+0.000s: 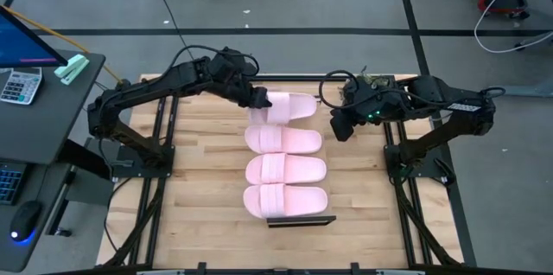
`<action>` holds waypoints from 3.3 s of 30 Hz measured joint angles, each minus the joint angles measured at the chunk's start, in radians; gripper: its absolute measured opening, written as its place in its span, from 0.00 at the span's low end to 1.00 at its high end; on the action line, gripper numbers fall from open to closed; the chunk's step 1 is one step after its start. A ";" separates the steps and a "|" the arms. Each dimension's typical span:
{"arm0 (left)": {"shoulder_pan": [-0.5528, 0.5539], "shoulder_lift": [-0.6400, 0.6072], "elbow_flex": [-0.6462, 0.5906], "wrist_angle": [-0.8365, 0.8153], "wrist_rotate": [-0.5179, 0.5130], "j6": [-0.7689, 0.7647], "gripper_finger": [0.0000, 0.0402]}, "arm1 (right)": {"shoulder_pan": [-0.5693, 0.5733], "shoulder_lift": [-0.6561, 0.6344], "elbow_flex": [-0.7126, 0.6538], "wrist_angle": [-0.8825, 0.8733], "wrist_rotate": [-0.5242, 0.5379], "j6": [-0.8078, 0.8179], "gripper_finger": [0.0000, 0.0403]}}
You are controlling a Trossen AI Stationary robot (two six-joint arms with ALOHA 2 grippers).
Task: Pick and place slides into the shelf
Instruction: Put the pink slipper on the shelf
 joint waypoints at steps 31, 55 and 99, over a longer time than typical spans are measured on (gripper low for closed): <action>0.062 0.071 -0.035 0.065 0.166 0.051 0.01 | -0.001 0.001 0.000 0.001 0.000 0.027 0.07; 0.209 0.092 -0.103 0.061 0.218 0.097 0.01 | -0.001 0.001 0.000 0.005 0.000 0.046 0.07; 0.103 0.199 -0.100 0.033 0.011 0.140 0.06 | -0.001 0.001 0.000 0.005 0.008 0.050 0.07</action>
